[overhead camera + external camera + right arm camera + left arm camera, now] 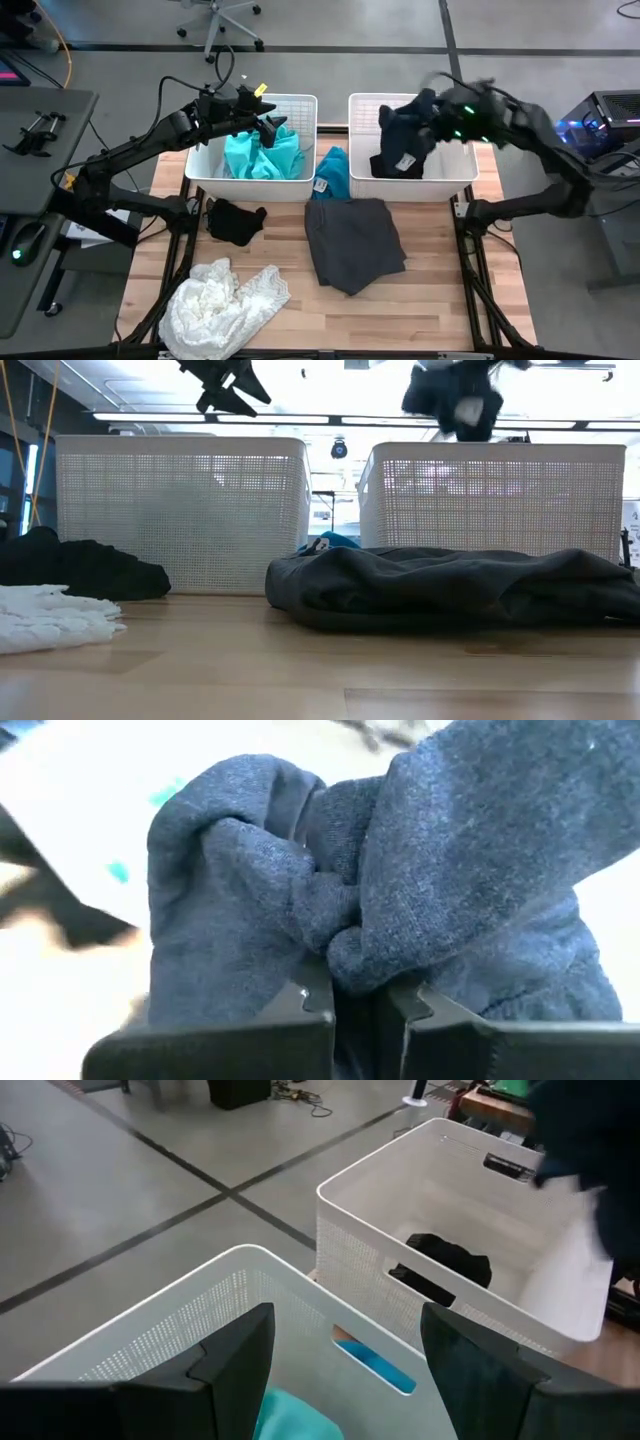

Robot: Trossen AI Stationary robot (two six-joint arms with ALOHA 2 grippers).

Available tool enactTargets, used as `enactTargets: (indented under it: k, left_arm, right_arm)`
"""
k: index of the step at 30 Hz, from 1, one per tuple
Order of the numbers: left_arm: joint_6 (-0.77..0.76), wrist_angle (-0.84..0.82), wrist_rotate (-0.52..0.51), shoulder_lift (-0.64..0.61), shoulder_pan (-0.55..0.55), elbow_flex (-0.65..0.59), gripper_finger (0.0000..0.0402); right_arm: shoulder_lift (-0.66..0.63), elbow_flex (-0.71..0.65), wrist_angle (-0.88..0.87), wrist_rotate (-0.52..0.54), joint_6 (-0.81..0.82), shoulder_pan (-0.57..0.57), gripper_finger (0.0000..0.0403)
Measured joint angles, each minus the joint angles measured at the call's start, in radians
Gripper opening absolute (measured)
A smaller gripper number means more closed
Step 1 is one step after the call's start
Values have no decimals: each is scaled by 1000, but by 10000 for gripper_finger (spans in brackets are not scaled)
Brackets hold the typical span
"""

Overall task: Sort clothes
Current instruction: Put the dark blue underwear into the right white bin

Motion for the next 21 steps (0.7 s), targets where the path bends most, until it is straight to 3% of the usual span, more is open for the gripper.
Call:
enactTargets:
  k: [5,10,21]
  left_arm:
    - [0,0,-2,0,0,0,239]
    - [0,0,-2,0,0,0,239]
    - [1,0,-2,0,0,0,239]
  right_arm:
    - [146,-48,-15,-129,-249,-218,6]
    - [319,-99,-18,-137,-466,-358,13]
    - [523,-172,-35,-159,-551,-464,23]
